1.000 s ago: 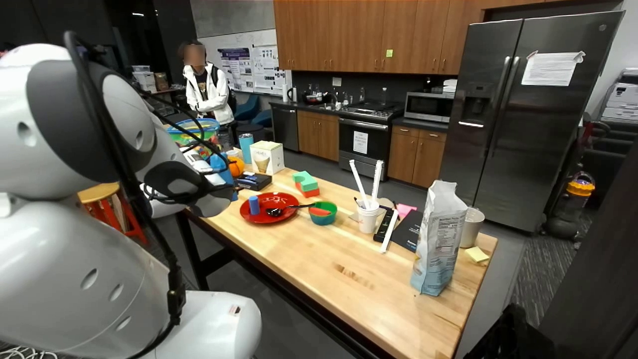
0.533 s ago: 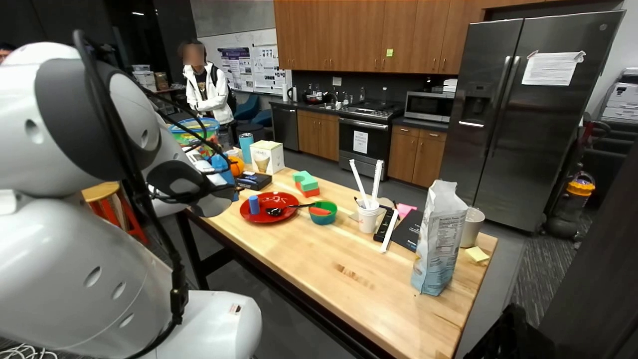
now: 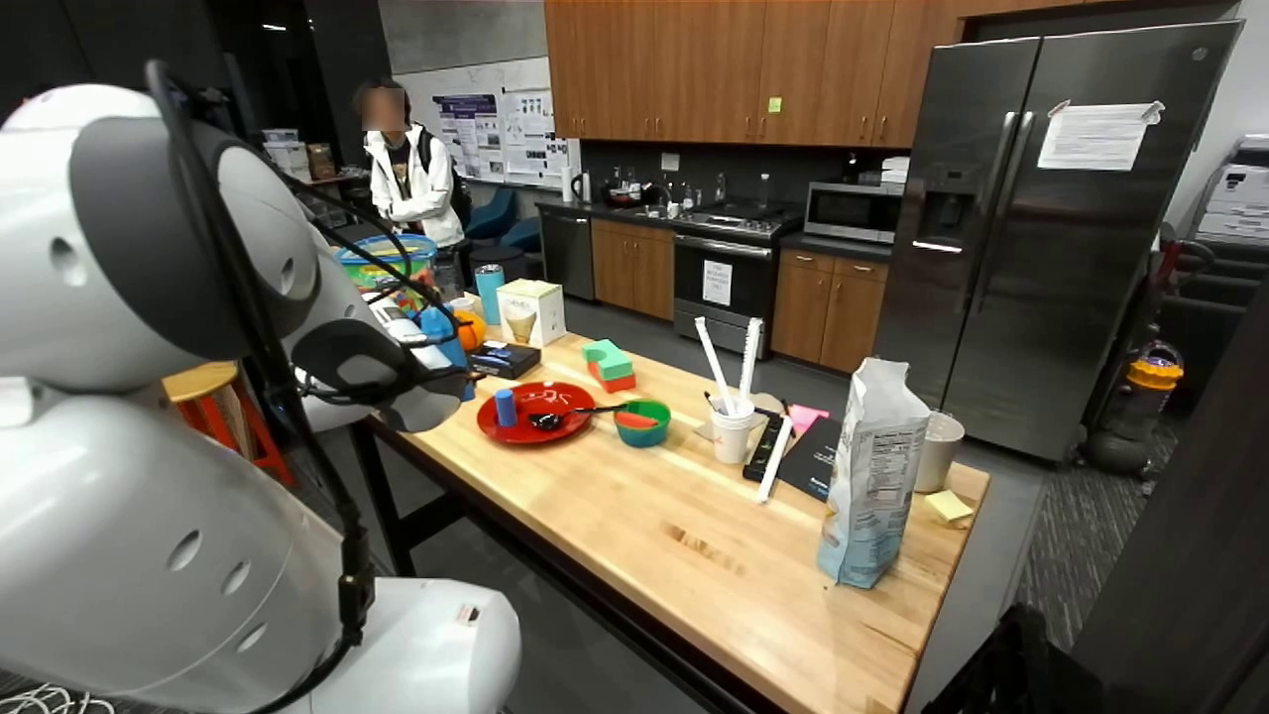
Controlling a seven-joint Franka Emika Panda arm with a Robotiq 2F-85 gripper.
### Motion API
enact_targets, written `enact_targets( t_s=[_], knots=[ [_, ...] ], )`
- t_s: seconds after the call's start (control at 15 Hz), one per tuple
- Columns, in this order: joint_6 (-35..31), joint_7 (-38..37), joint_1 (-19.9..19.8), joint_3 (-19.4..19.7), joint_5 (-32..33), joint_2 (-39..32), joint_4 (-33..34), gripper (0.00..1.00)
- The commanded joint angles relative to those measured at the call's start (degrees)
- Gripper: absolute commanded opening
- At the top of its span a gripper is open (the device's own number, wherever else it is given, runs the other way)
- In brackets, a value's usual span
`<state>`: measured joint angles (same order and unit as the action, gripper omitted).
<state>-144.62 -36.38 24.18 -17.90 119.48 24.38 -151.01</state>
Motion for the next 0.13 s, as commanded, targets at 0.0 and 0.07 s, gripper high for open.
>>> enact_targets(
  t_s=[0.0, 0.07],
  knots=[
    [0.7, 0.8, 2.1, 1.9, -0.2, -0.2, -0.1, 1.00],
    [0.7, 0.8, 2.1, 1.9, -0.2, -0.2, -0.1, 1.00]
  ],
)
